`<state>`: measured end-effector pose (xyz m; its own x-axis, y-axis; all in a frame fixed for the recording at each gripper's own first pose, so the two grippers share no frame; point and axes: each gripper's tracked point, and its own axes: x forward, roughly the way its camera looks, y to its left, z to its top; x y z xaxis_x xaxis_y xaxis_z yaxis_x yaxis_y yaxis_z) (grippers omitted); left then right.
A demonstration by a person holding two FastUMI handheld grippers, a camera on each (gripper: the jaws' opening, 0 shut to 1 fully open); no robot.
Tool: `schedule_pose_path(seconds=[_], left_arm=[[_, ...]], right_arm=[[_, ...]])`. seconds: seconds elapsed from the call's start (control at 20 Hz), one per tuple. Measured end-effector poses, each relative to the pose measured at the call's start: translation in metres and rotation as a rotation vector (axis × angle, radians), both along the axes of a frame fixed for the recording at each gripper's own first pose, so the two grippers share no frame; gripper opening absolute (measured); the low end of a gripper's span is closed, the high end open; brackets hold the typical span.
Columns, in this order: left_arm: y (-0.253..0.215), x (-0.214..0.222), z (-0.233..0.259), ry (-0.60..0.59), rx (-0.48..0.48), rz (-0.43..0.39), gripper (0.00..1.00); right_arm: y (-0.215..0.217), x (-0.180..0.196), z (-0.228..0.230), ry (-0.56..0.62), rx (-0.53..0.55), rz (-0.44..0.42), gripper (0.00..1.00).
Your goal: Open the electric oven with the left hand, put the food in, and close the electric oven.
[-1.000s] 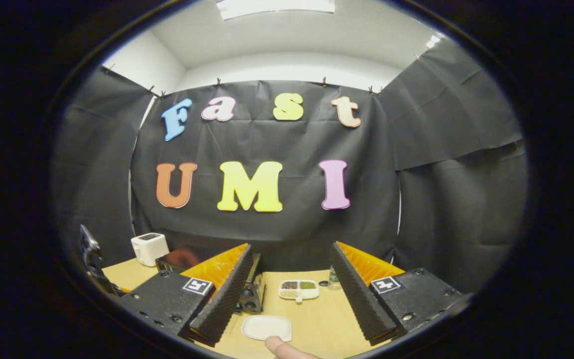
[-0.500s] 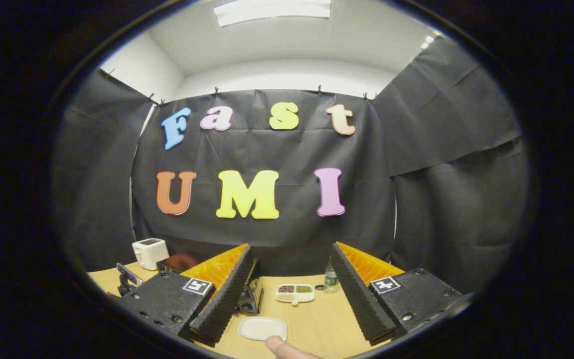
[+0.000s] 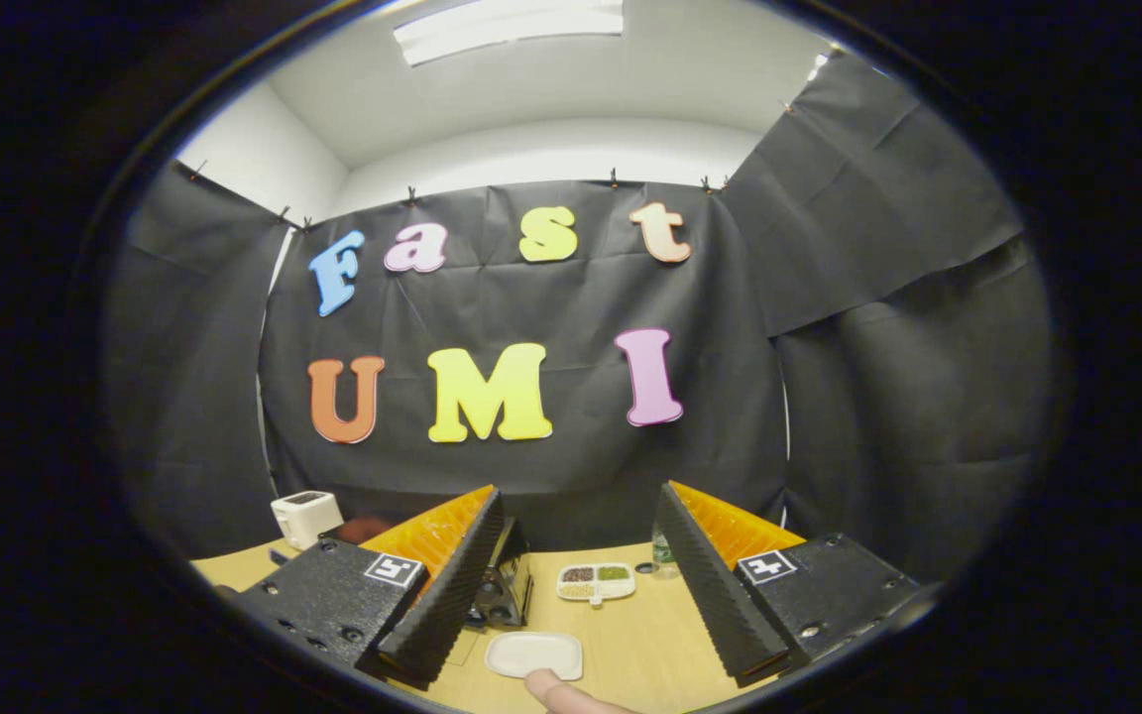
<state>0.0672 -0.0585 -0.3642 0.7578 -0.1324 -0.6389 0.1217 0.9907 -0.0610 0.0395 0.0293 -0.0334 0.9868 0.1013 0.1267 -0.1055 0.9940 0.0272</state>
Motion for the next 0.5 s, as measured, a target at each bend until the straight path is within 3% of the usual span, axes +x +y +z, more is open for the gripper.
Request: schedule_pose_path(seconds=[0.05, 0.15, 0.2, 0.5], left_arm=[[0.001, 0.001, -0.001, 0.008, -0.003, -0.001, 0.93], [0.001, 0.002, 0.004, -0.003, -0.005, -0.004, 0.93], [0.001, 0.002, 0.006, -0.011, -0.007, -0.003, 0.93], [-0.001, 0.005, 0.026, -0.07, 0.001, 0.002, 0.92]], right_arm=[[0.001, -0.001, 0.001, -0.001, 0.001, 0.0, 1.0], [0.005, 0.0, 0.0, 0.0, 0.002, 0.008, 1.0], [0.007, 0.001, -0.001, 0.006, 0.001, 0.015, 0.94], [0.014, 0.004, -0.006, 0.023, 0.005, 0.035, 0.94]])
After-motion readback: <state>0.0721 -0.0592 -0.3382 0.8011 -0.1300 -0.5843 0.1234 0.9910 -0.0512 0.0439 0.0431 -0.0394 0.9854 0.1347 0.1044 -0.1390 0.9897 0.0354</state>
